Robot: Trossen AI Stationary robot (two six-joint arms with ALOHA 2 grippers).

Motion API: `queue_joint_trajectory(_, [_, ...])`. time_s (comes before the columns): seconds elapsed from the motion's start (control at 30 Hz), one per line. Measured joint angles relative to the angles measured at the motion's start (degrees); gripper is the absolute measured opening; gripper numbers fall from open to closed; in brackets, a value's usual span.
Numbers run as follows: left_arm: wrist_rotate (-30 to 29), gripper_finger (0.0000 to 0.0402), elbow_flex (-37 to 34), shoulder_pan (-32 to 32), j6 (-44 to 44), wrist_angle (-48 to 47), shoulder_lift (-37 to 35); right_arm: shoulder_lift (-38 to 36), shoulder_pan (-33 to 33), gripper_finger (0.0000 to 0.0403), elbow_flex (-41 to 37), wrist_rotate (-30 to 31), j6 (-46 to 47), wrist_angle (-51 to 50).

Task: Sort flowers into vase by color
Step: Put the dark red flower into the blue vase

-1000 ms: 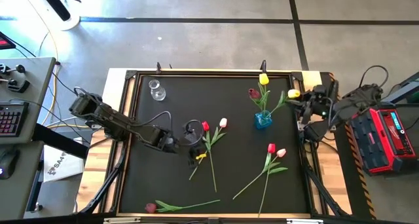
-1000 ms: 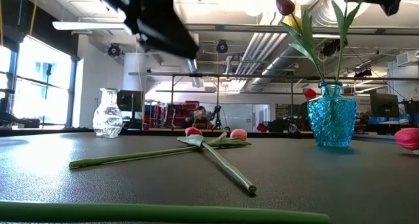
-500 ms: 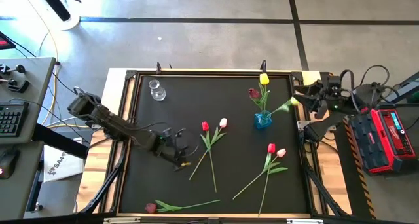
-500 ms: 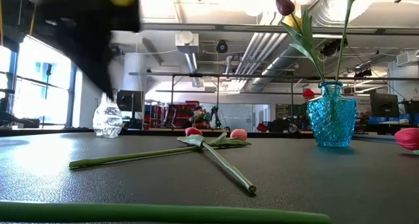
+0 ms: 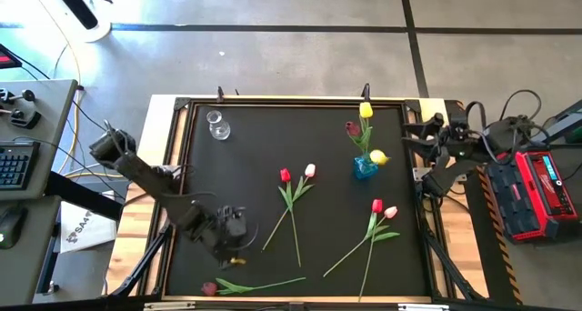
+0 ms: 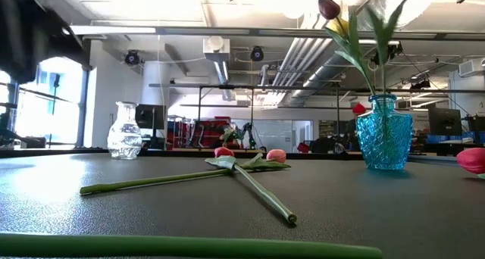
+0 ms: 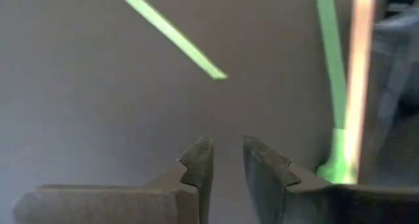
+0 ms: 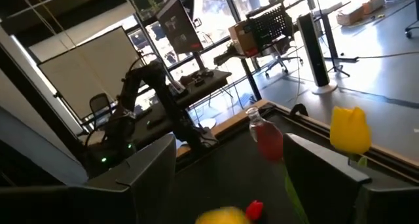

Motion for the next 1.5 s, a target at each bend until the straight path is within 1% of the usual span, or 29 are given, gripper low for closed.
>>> queue_joint_trajectory(0.2, [-0.27,0.0058,0.07,-5.67,0.04,7.46,0.00,3.78,0.00,0.0268,0.00,-2.34,-1.09,4.81])
queue_joint_trajectory(0.27, [-1.23,0.0058,0.05,-7.32,0.22,9.40,0.16,5.82,0.00,0.0268,0.00,-5.03,-2.19,7.50])
queue_joint_trajectory(0.33, [-2.75,0.0063,0.07,-8.95,0.57,11.84,0.81,8.30,0.24,0.0268,0.00,-9.21,-3.74,11.12])
queue_joint_trajectory(0.4, [-3.03,0.0075,0.07,-10.25,0.67,14.32,1.94,11.30,1.09,0.0268,0.00,-13.22,-6.19,14.86])
queue_joint_trajectory(0.47, [-3.02,0.0093,0.07,-11.34,0.63,16.60,3.41,14.74,2.35,0.0268,0.00,-14.91,-8.35,18.43])
queue_joint_trajectory(0.7, [-2.71,0.0163,0.07,-13.16,2.03,22.73,10.83,25.80,6.18,0.0268,-0.10,-13.21,-11.63,27.85])
queue_joint_trajectory(0.8, [-1.12,0.0178,0.07,-13.14,3.31,22.75,12.98,28.86,7.52,0.0268,-0.09,-13.02,-12.23,31.24])
queue_joint_trajectory(0.9, [0.43,0.0179,0.07,-13.14,3.56,22.49,14.75,30.68,8.86,0.0268,-0.09,-13.00,-11.79,32.62])
queue_joint_trajectory(1.0, [2.20,0.0171,0.07,-13.14,3.57,22.65,16.47,32.02,10.18,0.0268,-0.09,-12.09,-10.11,32.65])
queue_joint_trajectory(1.07, [3.82,0.0162,0.07,-13.12,3.11,22.68,17.88,33.00,11.24,0.0268,-0.09,-10.04,-9.42,32.44])
queue_joint_trajectory(1.17, [4.45,0.0146,0.27,-13.11,2.79,22.98,19.39,34.15,12.55,0.0268,-0.09,-6.74,-8.61,32.49])
queue_joint_trajectory(1.27, [4.75,0.0123,0.31,-13.05,2.19,22.53,20.00,35.26,13.40,0.0268,-0.09,-5.08,-8.40,32.45])
queue_joint_trajectory(1.37, [4.00,0.0089,0.25,-13.05,2.19,22.33,19.46,36.30,13.75,0.0268,-0.09,-4.78,-6.78,32.45])
queue_joint_trajectory(1.5, [3.44,0.0023,-0.04,-13.03,4.71,21.51,18.02,38.31,13.75,0.0268,-0.07,-4.76,-3.83,31.84])
